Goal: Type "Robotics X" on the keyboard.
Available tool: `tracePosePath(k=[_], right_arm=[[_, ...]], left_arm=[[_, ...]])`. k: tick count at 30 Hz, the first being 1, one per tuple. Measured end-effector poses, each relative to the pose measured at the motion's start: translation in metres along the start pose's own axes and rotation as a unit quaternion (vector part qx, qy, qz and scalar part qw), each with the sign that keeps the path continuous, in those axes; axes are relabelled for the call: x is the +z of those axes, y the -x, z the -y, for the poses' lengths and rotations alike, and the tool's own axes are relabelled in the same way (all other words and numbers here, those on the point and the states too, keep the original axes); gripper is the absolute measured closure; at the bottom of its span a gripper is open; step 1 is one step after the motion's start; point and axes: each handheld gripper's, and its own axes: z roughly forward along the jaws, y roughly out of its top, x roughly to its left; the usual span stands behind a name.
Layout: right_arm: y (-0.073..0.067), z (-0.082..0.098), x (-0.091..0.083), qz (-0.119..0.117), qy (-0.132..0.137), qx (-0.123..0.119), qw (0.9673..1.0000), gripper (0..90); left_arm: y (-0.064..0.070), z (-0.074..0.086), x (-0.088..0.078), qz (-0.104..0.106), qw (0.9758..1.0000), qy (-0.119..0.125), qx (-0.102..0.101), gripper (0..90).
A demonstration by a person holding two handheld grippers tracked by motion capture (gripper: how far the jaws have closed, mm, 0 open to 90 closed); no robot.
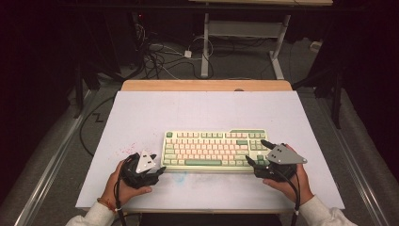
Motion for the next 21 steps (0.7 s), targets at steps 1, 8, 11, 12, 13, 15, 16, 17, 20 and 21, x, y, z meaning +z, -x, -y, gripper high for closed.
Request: tracePosePath(k=[1,8,11,12,13,15,16,17,20,21], right_arm=[[-0.001,0.002,-0.001,0.002,-0.003,-0.003,1.0,26.1],[-0.007,0.011,-0.006,-0.001,-0.012,-0.005,0.9999,26.1],[-0.009,0.015,-0.009,-0.003,-0.017,-0.007,0.9998,26.1],[-0.01,0.016,-0.01,-0.003,-0.019,-0.005,0.9998,26.2],[-0.01,0.016,-0.011,-0.002,-0.022,-0.002,0.9997,26.2],[-0.011,0.017,-0.014,-0.006,-0.02,-0.003,0.9998,26.2],[-0.012,0.018,-0.015,-0.006,-0.022,-0.004,0.9997,26.2],[-0.012,0.018,-0.016,-0.004,-0.023,-0.006,0.9997,26.1],[-0.012,0.02,-0.018,-0.005,-0.028,-0.006,0.9996,26.1],[-0.012,0.02,-0.017,-0.004,-0.031,-0.009,0.9995,26.1]], left_arm=[[0.0,-0.001,0.0,0.002,1.0,-0.001,0.0,46.2],[0.0,-0.003,-0.001,0.018,0.9998,-0.005,-0.008,72.0],[-0.001,-0.005,-0.001,0.015,0.9998,-0.005,-0.014,80.9],[-0.001,-0.005,-0.001,0.016,0.9997,-0.004,-0.016,82.8],[-0.001,-0.006,-0.001,0.017,0.9997,-0.004,-0.017,84.5],[-0.001,-0.007,-0.001,0.018,0.9997,-0.006,-0.015,87.6],[-0.001,-0.008,0.0,0.02,0.9997,-0.004,-0.015,87.7],[-0.001,-0.009,0.0,0.02,0.9997,-0.005,-0.012,87.7],[0.001,-0.014,0.002,0.02,0.9997,-0.004,-0.008,87.7],[0.001,-0.016,0.002,0.024,0.9997,-0.004,-0.007,87.7]])
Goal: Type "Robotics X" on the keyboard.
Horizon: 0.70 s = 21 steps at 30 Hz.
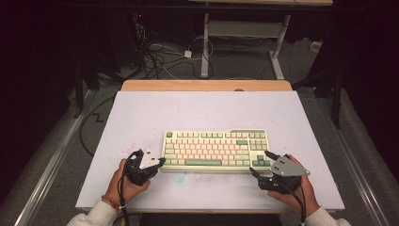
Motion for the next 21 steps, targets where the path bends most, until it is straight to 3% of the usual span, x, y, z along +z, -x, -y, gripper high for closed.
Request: tracePosePath(k=[9,21], right_arm=[[0.001,-0.001,0.0,-0.004,0.007,0.003,1.0,26.1],[-0.001,-0.001,0.001,-0.004,0.006,0.004,1.0,26.3]], left_arm=[[0.003,-0.022,0.004,0.017,0.9997,0.017,0.01,87.6],[0.006,-0.051,0.015,0.036,0.9989,0.019,0.022,87.5]])
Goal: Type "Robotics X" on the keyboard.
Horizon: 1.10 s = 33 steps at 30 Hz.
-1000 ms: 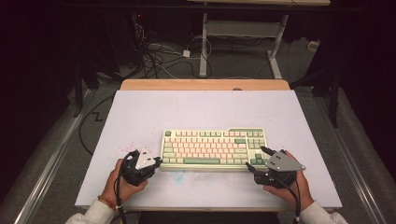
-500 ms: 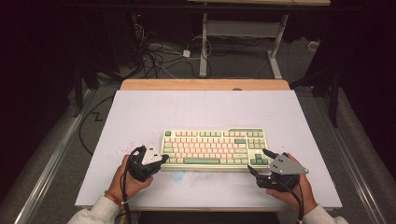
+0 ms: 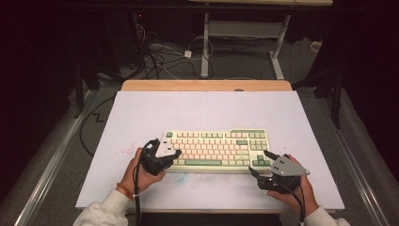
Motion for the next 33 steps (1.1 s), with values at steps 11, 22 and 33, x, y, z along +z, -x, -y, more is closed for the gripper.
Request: tracePosePath(k=[11,22,33], right_arm=[[0.0,0.001,0.002,-0.004,-0.004,-0.003,1.0,26.4],[0.0,0.002,0.003,-0.001,-0.015,-0.006,0.9999,27.1],[-0.001,0.003,0.004,-0.001,-0.017,-0.01,0.9998,27.5]], left_arm=[[0.007,-0.023,0.024,0.017,0.9995,-0.014,0.022,87.3],[0.02,-0.043,0.053,0.037,0.9974,-0.039,0.048,87.2],[0.024,-0.046,0.067,0.046,0.9962,-0.052,0.053,86.8]])
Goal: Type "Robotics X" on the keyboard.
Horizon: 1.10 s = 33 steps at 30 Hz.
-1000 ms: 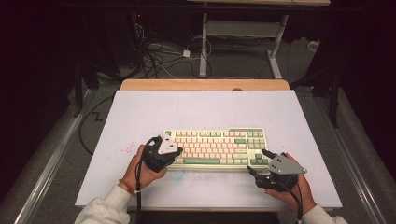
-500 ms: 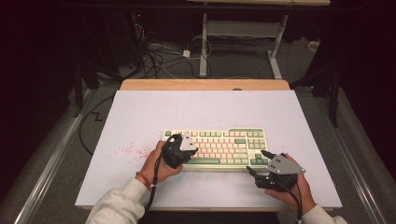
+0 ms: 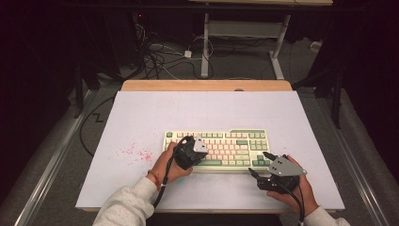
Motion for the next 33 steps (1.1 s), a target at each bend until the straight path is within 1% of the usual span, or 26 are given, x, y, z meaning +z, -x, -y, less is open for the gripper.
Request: tracePosePath(k=[2,3,4,6,11,12,14,16,20,23,25,26,28,29,31,33], right_arm=[[0.0,0.0,0.001,0.0,-0.002,-0.002,1.0,27.5],[0.0,0.0,0.001,-0.002,-0.004,-0.003,1.0,27.7],[-0.001,0.0,0.002,-0.004,-0.008,-0.006,0.9999,28.5],[-0.002,0.001,0.003,-0.001,-0.012,-0.011,0.9999,29.4],[0.0,0.001,0.002,0.002,-0.009,-0.009,0.9999,28.8],[0.0,0.001,0.002,0.003,-0.009,-0.007,0.9999,28.8],[0.0,0.001,0.002,0.004,-0.009,-0.007,0.9999,28.8],[0.001,0.001,0.002,0.005,-0.01,-0.006,0.9999,28.8],[0.0,0.001,0.003,0.003,-0.011,-0.007,0.9999,29.2],[0.0,0.001,0.003,0.003,-0.012,-0.007,0.9999,29.3],[0.0,0.001,0.003,0.002,-0.013,-0.007,0.9999,29.8],[0.0,0.001,0.003,0.003,-0.013,-0.008,0.9999,30.1],[0.0,0.001,0.003,0.002,-0.014,-0.008,0.9999,30.1],[0.0,0.001,0.003,0.002,-0.014,-0.008,0.9999,30.0],[0.001,0.002,0.003,0.002,-0.014,-0.008,0.9999,30.1],[0.001,0.002,0.003,0.002,-0.013,-0.006,0.9999,30.0]], left_arm=[[0.0,0.0,0.001,0.003,1.0,-0.003,0.0,87.3],[0.001,0.0,0.004,0.002,0.9999,-0.012,0.002,87.5],[0.001,0.001,0.004,-0.002,1.0,-0.009,0.002,87.5],[0.001,0.001,0.002,-0.003,1.0,-0.008,0.004,87.4],[0.002,0.001,-0.009,-0.011,0.9998,0.012,0.011,86.0],[0.001,0.001,-0.011,-0.011,0.9998,0.015,0.01,85.6],[-0.001,0.003,-0.014,-0.018,0.9996,0.021,0.009,85.3],[-0.004,0.005,-0.018,-0.024,0.9992,0.032,0.003,84.9],[-0.008,0.009,-0.024,-0.032,0.9988,0.037,0.0,82.5],[-0.01,0.012,-0.028,-0.038,0.9983,0.044,-0.005,78.1],[-0.01,0.014,-0.031,-0.042,0.998,0.047,-0.005,76.1],[-0.01,0.015,-0.031,-0.046,0.9978,0.047,-0.003,73.2],[-0.008,0.017,-0.033,-0.047,0.9978,0.046,0.004,70.9],[-0.008,0.018,-0.033,-0.054,0.9975,0.046,0.009,68.9],[-0.007,0.021,-0.034,-0.059,0.9972,0.044,0.014,63.2],[-0.006,0.024,-0.035,-0.065,0.9966,0.048,0.018,58.6]])
